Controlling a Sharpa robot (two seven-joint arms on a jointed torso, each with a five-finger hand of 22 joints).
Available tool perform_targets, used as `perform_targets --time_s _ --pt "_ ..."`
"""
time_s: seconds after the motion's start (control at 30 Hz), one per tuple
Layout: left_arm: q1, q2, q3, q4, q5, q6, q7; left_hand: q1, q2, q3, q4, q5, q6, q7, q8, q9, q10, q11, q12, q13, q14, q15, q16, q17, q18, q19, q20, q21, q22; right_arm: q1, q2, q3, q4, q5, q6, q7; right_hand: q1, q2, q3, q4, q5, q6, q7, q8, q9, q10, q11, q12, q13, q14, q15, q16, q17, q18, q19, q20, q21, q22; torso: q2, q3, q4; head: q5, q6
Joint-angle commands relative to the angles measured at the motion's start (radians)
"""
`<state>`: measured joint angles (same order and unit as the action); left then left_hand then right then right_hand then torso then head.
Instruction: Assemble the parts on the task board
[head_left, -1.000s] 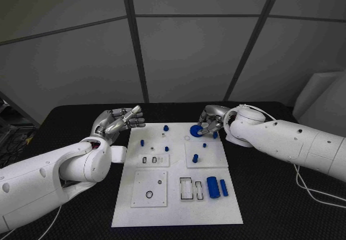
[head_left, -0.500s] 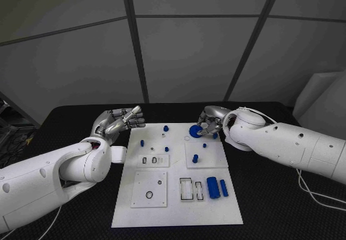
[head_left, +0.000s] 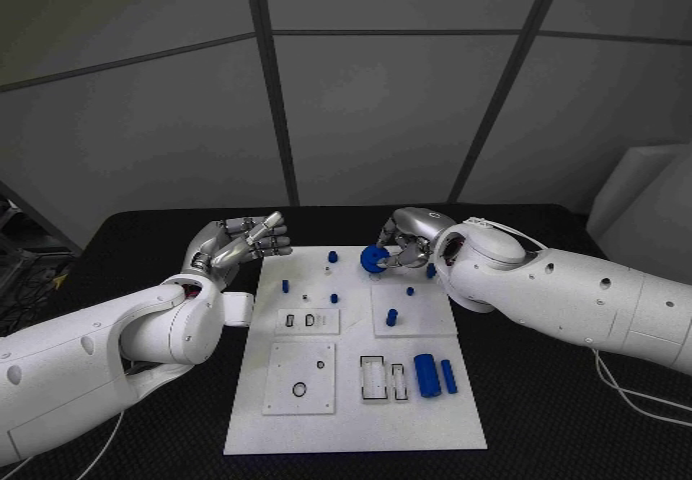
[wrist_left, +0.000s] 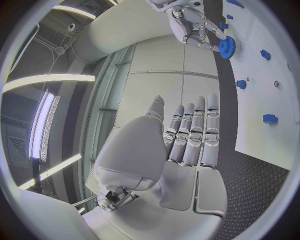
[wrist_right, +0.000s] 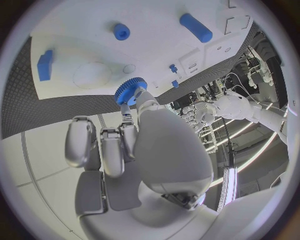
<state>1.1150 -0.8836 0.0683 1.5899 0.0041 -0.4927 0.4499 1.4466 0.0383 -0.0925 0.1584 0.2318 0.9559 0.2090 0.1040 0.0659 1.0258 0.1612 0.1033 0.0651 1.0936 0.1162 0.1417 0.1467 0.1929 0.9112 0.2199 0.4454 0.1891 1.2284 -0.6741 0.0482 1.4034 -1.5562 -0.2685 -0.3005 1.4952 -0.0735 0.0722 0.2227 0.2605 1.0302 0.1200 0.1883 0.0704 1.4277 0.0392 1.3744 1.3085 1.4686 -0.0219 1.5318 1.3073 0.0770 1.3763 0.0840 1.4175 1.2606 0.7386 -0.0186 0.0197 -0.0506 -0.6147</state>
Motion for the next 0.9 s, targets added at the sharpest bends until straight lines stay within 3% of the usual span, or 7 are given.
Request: perform_targets --time_s 0.03,0.33,0.9 --pt "0.001 0.000 0.001 0.002 -0.003 0.012 0.002 0.011 0.000 0.002 -0.007 0.001 0.005 0.003 -0.004 -0.001 -0.001 0.005 -0.006 0.000 -0.003 0.003 -0.004 0.001 -0.011 0.002 0.003 -0.004 -0.001 0.002 0.013 0.001 0.008 -0.033 -0.038 -0.012 -0.005 0.003 0.005 0.001 0.005 0.001 0.005 -0.004 0.001 0.004 0.001 0.003 0.019 0.082 -0.007 0.004 0.167 -0.012 0.007 -0.002 0.007 0.001 0.000 -0.0006 0.0011 0.002 0.001" --pt "0.001 -0.001 0.001 0.003 -0.003 0.012 0.002 0.010 -0.001 0.001 -0.007 0.000 0.004 0.004 -0.005 -0.001 -0.002 0.005 -0.007 0.000 -0.004 0.003 -0.005 0.001 -0.011 0.002 0.003 -0.005 -0.001 0.002 0.074 0.001 -0.017 -0.037 -0.030 -0.008 -0.009 0.001 0.008 0.003 0.004 0.000 0.007 -0.007 0.000 0.004 0.002 0.002 0.019 0.082 -0.006 0.004 0.167 -0.013 0.008 -0.002 0.008 0.003 0.000 -0.0020 0.0040 0.008 -0.002" --pt "0.001 0.002 0.001 0.003 -0.003 0.012 0.002 0.010 -0.002 0.001 -0.008 0.000 0.004 0.004 -0.006 -0.001 -0.003 0.005 -0.008 -0.001 -0.005 0.004 -0.007 0.001 -0.011 0.001 0.003 -0.005 -0.002 -0.012 0.173 -0.006 -0.078 -0.037 -0.010 0.008 -0.014 0.000 0.011 0.004 0.002 -0.001 0.008 -0.011 -0.001 0.003 0.003 0.002 0.019 0.083 -0.005 0.005 0.168 -0.013 0.009 -0.001 0.008 0.005 0.001 -0.0008 0.0017 0.023 -0.006"
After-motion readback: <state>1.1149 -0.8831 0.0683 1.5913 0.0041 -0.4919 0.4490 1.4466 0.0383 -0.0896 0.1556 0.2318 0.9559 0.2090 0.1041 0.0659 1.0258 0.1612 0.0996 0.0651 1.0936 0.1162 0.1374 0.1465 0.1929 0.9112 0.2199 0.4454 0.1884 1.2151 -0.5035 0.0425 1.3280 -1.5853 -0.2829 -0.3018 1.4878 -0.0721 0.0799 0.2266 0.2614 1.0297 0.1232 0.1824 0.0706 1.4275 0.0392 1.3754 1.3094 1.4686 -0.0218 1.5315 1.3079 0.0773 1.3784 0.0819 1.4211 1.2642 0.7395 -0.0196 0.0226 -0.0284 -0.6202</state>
